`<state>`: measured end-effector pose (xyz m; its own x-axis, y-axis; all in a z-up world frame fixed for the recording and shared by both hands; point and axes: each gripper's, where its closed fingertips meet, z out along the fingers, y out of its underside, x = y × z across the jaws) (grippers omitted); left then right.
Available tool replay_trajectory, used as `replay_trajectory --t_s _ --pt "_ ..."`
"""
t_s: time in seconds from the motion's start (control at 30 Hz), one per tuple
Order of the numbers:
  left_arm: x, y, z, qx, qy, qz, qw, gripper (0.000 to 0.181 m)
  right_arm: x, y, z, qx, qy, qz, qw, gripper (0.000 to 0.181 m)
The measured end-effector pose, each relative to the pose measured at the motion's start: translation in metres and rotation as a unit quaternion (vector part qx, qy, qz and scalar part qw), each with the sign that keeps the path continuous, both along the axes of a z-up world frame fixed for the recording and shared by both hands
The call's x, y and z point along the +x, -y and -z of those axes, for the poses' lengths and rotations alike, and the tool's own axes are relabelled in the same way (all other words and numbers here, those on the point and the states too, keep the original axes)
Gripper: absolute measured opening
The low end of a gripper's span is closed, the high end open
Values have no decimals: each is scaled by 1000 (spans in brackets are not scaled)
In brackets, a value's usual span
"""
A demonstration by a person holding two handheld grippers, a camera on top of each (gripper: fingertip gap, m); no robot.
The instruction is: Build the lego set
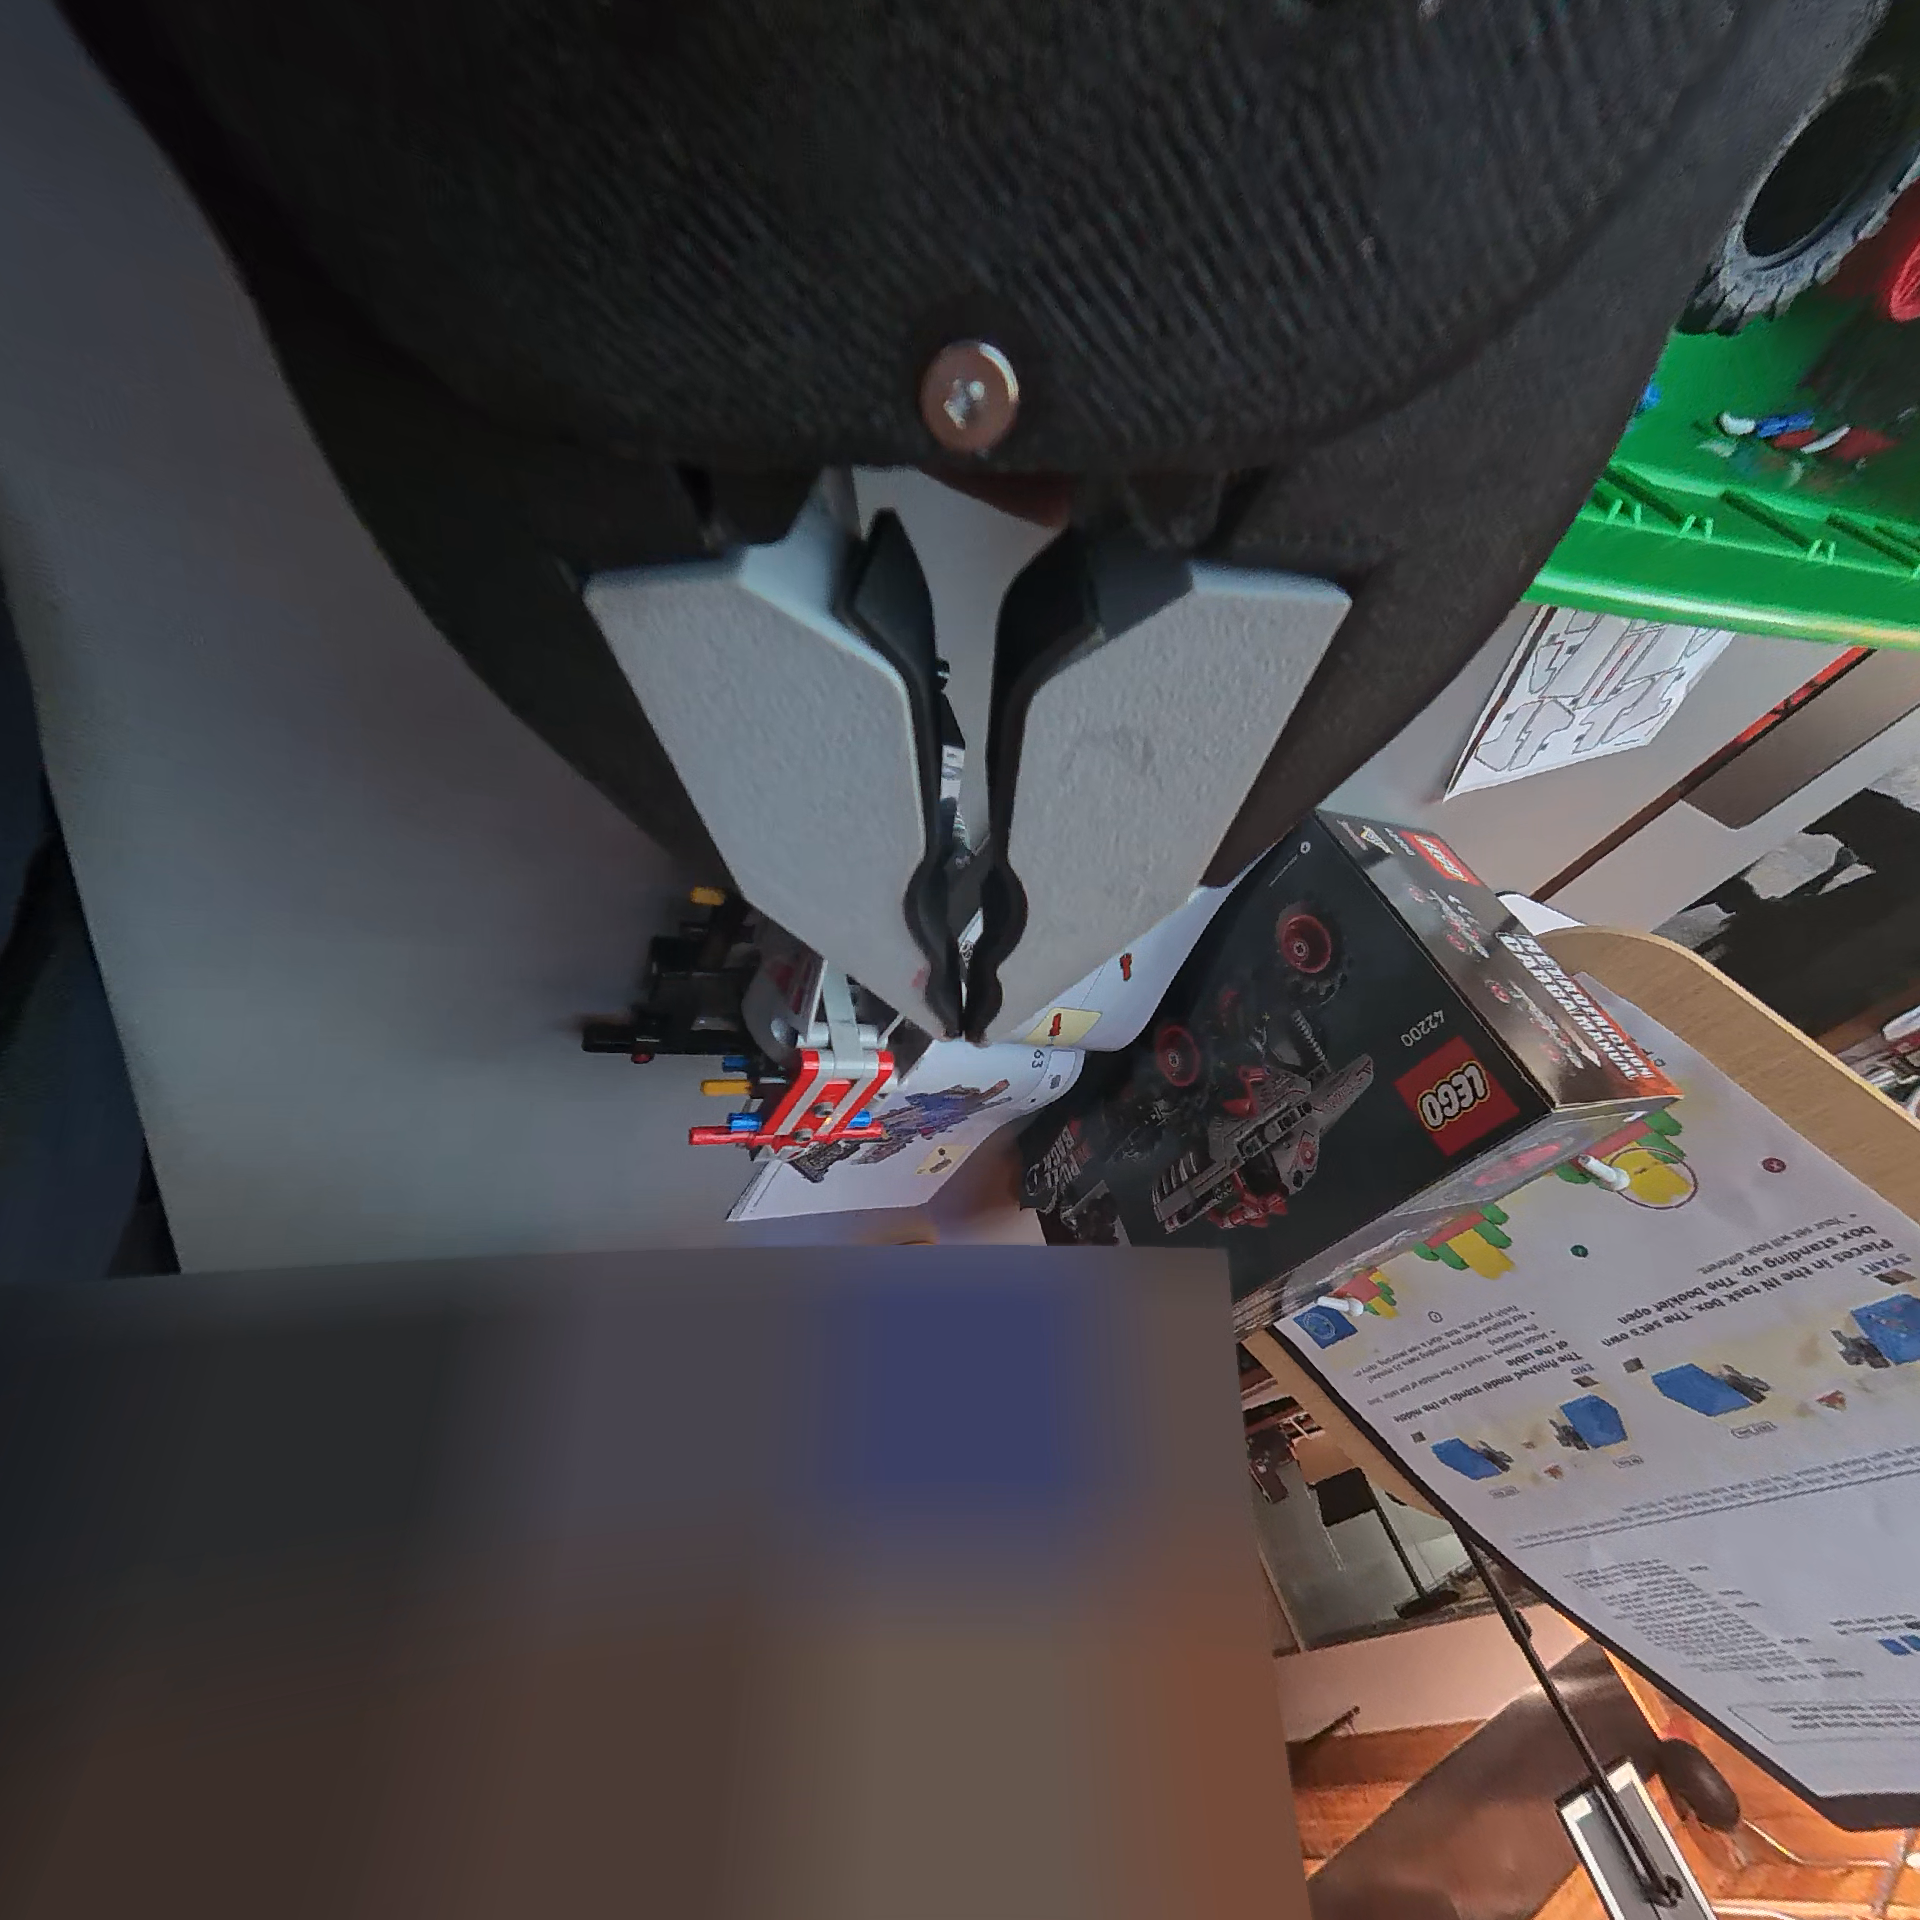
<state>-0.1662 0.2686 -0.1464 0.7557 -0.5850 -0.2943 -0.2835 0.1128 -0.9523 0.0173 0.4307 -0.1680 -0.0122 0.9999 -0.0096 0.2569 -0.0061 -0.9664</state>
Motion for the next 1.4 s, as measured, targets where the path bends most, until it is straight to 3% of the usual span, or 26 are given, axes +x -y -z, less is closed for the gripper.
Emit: replay_trajectory --t_s 0.3,0.43,0.57,0.7,0.8,0.87,0.9,0.97,1.07,1.1,1.17,1.23,1.4 --pt "1 2 2 -3 -3 6 1000 0 -2 -1 14 9 27 -2 1000 44" --pt "3 14 -10 -14 67 46 997 2 -1 -3 19 5 32 -1 999 44" --pt "11 50 -16 -46 80 111 989 15 1 -8 22 13 35 10 999 43" --pt "-6 100 -6 -150 52 153 975 32 2 -14 25 13 34 25 999 42" --pt "-45 107 -1 -191 29 71 979 43 1 -20 28 3 33 36 999 42" --pt "-97 92 2 -189 10 -74 979 43 0 -24 31 -3 37 44 998 43" --pt "-130 87 4 -198 4 -159 967 42 0 -25 33 -5 38 47 998 42" --pt "-178 89 2 -217 29 -264 940 40 0 -27 35 -6 40 54 998 42" --pt "-207 92 -11 -238 85 -301 920 47 -1 -29 37 -3 44 59 997 41" --pt "-210 89 -17 -234 89 -302 920 39 -1 -29 38 -2 46 60 997 41" --pt "-211 73 -27 -226 60 -295 927 25 -2 -28 38 -2 47 58 997 40" --pt "-213 55 -17 -276 -31 -269 922 17 -3 -26 39 -4 48 53 997 40" --pt "-234 13 18 -407 -248 -149 866 20 -4 -17 39 -1 51 34 998 40"
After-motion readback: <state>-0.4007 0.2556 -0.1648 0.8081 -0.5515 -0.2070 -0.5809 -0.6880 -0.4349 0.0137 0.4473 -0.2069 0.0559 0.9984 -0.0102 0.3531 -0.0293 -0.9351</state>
